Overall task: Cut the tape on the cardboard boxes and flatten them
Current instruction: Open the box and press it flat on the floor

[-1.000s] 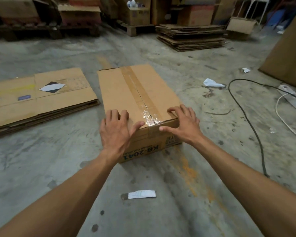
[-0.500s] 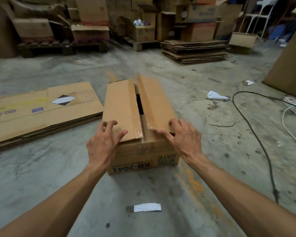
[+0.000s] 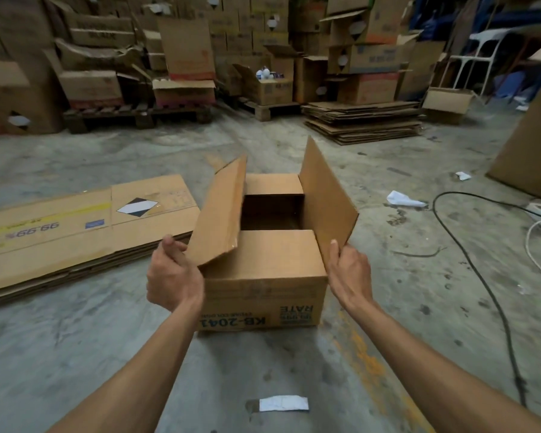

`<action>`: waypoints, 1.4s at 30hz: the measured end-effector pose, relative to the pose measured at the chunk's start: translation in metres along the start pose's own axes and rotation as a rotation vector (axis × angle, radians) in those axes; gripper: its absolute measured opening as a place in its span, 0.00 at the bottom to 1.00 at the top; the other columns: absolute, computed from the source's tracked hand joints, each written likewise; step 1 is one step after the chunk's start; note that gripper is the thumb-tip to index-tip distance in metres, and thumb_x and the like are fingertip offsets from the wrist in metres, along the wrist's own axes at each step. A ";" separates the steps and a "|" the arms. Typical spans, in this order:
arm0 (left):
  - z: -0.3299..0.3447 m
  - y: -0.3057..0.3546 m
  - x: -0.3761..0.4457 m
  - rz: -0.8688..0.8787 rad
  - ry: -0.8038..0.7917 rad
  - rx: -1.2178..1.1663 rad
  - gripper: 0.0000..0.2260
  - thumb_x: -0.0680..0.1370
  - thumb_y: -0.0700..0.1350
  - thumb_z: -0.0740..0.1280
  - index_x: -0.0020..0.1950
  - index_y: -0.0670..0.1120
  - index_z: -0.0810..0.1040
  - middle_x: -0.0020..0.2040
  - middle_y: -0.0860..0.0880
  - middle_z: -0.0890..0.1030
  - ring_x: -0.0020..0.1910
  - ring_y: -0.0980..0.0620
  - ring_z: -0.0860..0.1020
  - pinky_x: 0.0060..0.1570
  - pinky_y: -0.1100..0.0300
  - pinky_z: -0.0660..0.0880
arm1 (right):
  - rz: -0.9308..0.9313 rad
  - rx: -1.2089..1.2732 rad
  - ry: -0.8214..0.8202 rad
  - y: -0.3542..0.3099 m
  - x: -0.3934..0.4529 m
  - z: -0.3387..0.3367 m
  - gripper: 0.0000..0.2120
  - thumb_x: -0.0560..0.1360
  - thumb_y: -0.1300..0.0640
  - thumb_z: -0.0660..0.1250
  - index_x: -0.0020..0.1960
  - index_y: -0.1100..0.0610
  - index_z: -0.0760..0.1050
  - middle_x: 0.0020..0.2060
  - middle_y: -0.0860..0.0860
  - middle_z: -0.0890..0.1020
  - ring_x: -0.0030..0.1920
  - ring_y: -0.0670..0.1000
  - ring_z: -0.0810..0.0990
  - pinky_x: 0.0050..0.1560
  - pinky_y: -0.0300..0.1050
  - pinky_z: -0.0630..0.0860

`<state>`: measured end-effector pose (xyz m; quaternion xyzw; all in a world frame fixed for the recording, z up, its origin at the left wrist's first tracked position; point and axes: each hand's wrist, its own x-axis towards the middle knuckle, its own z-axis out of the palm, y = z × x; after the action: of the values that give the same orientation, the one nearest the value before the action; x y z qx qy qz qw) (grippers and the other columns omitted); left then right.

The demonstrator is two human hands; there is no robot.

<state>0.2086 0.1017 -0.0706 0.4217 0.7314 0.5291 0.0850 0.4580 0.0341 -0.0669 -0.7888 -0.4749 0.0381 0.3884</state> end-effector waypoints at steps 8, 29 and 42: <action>-0.008 0.021 -0.053 0.731 -0.710 -0.383 0.32 0.82 0.65 0.44 0.42 0.48 0.80 0.32 0.53 0.79 0.31 0.57 0.77 0.32 0.56 0.75 | 0.027 0.131 -0.035 -0.020 -0.008 0.012 0.24 0.84 0.49 0.51 0.36 0.59 0.73 0.30 0.50 0.76 0.31 0.51 0.75 0.30 0.42 0.65; 0.091 0.106 0.006 0.543 -0.825 0.256 0.40 0.77 0.69 0.35 0.44 0.45 0.79 0.49 0.42 0.82 0.50 0.41 0.79 0.58 0.44 0.73 | -0.102 0.105 0.220 -0.064 -0.010 -0.010 0.07 0.83 0.52 0.54 0.54 0.54 0.68 0.28 0.44 0.69 0.30 0.54 0.76 0.29 0.47 0.61; -0.067 0.120 0.146 -0.066 -0.276 -0.225 0.35 0.83 0.62 0.41 0.70 0.38 0.72 0.70 0.35 0.72 0.69 0.37 0.70 0.70 0.44 0.64 | -0.352 0.097 -0.289 -0.245 -0.023 -0.056 0.37 0.68 0.26 0.64 0.62 0.54 0.65 0.46 0.54 0.80 0.48 0.58 0.78 0.42 0.51 0.69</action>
<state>0.1415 0.1678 0.1059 0.4539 0.6624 0.5416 0.2486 0.2929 0.0443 0.1238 -0.6605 -0.6535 0.1053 0.3544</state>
